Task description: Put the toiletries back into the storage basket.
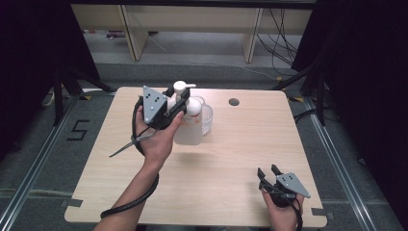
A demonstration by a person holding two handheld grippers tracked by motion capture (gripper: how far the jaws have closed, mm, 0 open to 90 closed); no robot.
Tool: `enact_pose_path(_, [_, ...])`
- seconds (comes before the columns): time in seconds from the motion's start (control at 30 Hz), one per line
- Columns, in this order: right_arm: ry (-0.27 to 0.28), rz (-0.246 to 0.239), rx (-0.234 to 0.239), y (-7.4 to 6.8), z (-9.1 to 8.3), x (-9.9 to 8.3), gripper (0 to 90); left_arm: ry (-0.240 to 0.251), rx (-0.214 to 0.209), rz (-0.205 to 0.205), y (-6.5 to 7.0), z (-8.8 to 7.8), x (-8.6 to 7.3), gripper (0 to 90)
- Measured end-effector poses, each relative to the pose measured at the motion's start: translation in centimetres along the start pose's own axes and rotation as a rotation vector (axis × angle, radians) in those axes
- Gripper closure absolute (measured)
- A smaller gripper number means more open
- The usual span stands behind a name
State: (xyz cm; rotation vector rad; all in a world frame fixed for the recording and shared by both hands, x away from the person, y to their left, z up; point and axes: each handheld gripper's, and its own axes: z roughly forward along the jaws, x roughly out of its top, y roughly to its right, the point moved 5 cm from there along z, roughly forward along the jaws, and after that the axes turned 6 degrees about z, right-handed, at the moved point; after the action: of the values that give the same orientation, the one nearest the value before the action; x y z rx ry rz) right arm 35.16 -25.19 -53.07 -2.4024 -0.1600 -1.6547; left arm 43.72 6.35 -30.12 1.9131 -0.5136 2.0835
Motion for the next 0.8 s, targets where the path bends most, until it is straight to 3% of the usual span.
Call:
enact_pose_path(0.07, [-0.002,0.004,-0.006,0.0,0.0,0.0,45.4,0.005,0.003,0.020,-0.2,0.1,0.2,59.3])
enact_pose_path(0.17, [0.006,-0.009,-0.009,0.1,-0.1,0.0,45.3,0.000,0.001,-0.004,-0.1,0.3,0.3,59.3])
enact_pose_path(0.2, [-0.003,0.014,-0.013,0.0,-0.1,0.0,45.4,0.010,0.001,0.016,-0.2,0.4,0.4,59.3])
enact_pose_path(0.27, [0.000,-0.007,-0.011,0.1,-0.1,0.0,45.3,0.002,-0.001,-0.005,-0.1,0.5,0.4,59.3])
enact_pose_path(0.3, [0.001,-0.006,-0.011,0.1,-0.1,0.0,45.3,0.008,0.001,0.018,-0.3,0.6,0.5,59.3])
enact_pose_path(0.33, [0.003,-0.010,-0.009,0.2,-0.1,0.0,45.4,0.001,0.002,-0.002,-0.2,0.6,0.5,59.3])
enact_pose_path(0.37, [0.007,-0.020,-0.012,0.2,0.0,0.1,45.3,0.007,0.003,0.018,-0.3,0.8,0.6,59.3])
enact_pose_path(0.53, [0.008,-0.018,-0.012,0.2,0.0,0.1,45.3,0.008,0.003,0.018,-0.4,1.1,0.8,59.3])
enact_pose_path(0.57, [0.001,0.018,-0.010,-0.1,-0.1,0.0,45.3,0.010,0.002,0.018,-0.4,1.2,0.9,59.3])
enact_pose_path(0.67, [0.009,-0.021,-0.015,0.2,0.0,0.1,45.3,0.010,0.002,0.016,-0.5,1.4,1.0,59.4])
enact_pose_path(0.7, [0.007,0.011,-0.008,0.0,0.0,0.0,45.3,0.010,0.003,0.017,-0.5,1.5,1.0,59.3])
enact_pose_path(0.8, [-0.008,0.026,-0.011,-0.1,-0.1,-0.1,45.3,0.010,0.004,0.016,-0.5,1.7,1.1,59.3])
